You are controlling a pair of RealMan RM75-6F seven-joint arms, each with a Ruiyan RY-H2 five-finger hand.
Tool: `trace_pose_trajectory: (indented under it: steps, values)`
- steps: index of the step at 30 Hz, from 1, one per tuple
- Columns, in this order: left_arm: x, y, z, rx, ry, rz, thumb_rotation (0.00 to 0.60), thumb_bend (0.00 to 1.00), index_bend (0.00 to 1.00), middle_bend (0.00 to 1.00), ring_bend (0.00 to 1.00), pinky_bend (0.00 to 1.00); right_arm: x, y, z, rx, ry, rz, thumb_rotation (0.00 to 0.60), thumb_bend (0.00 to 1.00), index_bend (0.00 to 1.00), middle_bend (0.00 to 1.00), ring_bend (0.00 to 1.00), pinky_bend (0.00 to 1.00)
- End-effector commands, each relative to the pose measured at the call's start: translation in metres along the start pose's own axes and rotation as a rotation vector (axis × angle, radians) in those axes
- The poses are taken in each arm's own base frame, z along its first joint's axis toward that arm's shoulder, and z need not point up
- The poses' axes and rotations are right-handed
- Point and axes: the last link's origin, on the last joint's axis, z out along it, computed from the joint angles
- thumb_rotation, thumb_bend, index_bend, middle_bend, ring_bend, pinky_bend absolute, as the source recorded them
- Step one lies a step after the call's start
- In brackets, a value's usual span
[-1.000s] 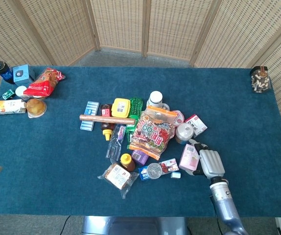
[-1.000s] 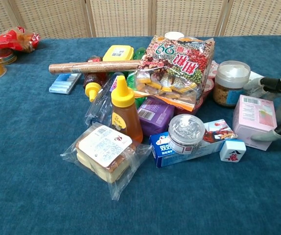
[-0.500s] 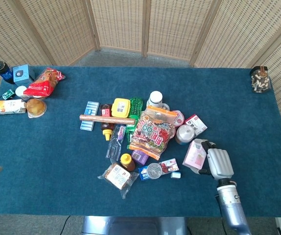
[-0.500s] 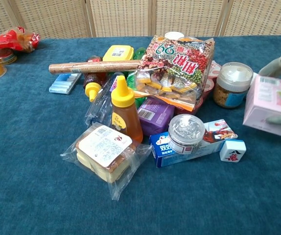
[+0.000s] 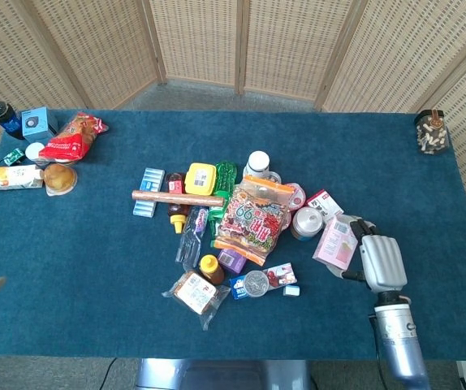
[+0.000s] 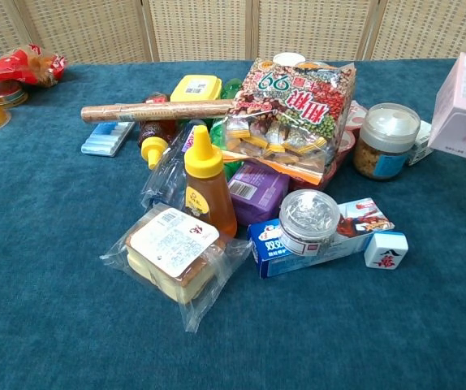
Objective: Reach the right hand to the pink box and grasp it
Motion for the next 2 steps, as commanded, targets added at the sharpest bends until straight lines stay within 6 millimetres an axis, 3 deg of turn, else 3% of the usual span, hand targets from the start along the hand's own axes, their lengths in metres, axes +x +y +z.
trace_pose_trajectory:
  steps: [1,2]
  values:
    - [0.0003,0.0,0.0,0.0,0.002,0.0,0.6,0.04,0.11,0.0,0.0,0.0,0.0038,-0.0032,0.0007,0.008,0.009,-0.004,0.6,0.0,0.34,0.75,0.49,0.69]
    - [0.0004,0.0,0.0,0.0,0.003,-0.001,0.6,0.04,0.11,0.0,0.0,0.0,0.0042,-0.0038,0.0007,0.009,0.009,-0.006,0.6,0.0,0.34,0.75,0.49,0.69]
